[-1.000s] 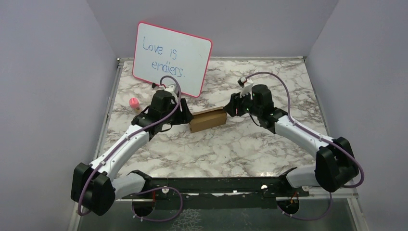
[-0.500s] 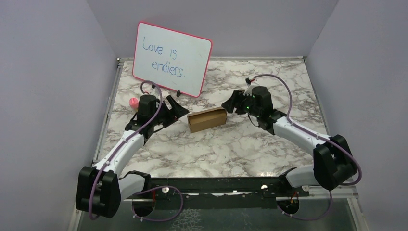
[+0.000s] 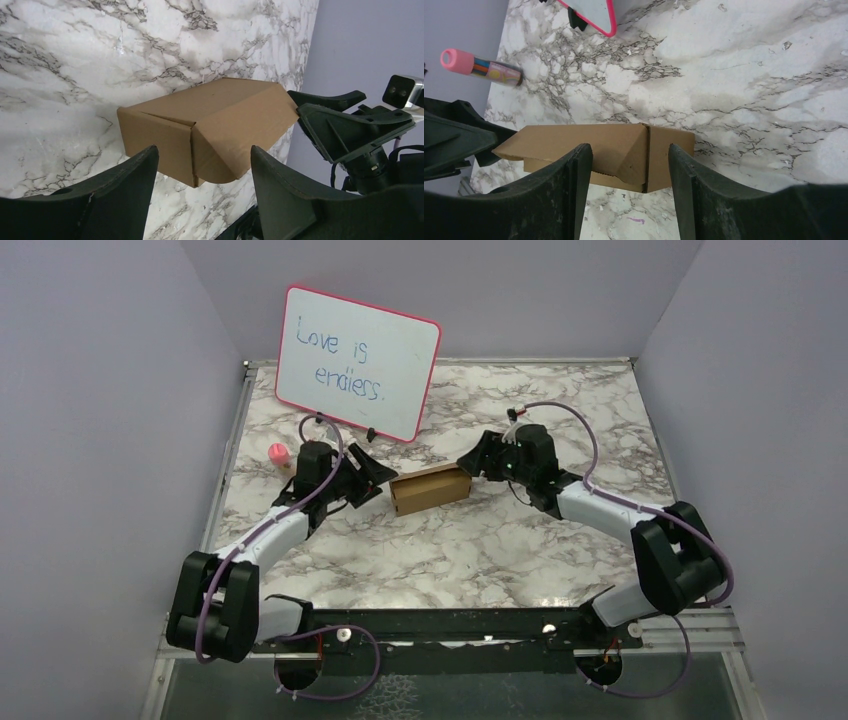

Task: Fold the paper box

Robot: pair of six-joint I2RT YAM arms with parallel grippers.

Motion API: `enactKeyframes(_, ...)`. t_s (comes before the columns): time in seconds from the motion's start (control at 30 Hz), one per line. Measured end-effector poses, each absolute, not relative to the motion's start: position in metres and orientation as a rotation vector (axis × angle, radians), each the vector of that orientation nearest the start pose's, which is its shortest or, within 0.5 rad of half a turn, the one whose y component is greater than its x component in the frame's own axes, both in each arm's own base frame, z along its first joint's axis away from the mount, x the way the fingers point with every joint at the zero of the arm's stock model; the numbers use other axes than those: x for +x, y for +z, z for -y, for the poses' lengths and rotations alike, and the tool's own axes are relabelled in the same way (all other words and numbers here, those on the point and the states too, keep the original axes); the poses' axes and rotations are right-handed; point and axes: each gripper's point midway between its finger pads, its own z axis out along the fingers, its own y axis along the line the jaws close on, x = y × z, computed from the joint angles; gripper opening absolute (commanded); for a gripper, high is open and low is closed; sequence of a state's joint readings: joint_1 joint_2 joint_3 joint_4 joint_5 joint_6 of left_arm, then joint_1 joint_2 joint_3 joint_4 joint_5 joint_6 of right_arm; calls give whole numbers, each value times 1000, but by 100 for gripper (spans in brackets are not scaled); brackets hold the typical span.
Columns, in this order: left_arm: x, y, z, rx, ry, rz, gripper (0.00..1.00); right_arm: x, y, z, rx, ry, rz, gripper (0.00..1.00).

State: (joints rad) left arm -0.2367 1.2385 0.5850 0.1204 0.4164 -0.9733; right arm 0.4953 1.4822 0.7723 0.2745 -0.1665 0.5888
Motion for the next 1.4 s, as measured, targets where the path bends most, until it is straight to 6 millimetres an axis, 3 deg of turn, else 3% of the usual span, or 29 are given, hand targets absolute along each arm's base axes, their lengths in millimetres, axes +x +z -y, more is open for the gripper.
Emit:
enactKeyframes(0.17,305,116,184,-578,-1161,-2232,61,350,126,-251,-9,869,-2089,60)
enactKeyframes(0.6,296,111,192,-548,-1239,-2197,46,345,116,-257,1,948,-2061,53)
enactKeyframes(1.4,295,98,191,-410,-1215,-2137,21,339,114,-253,-126,1101,-2027,56)
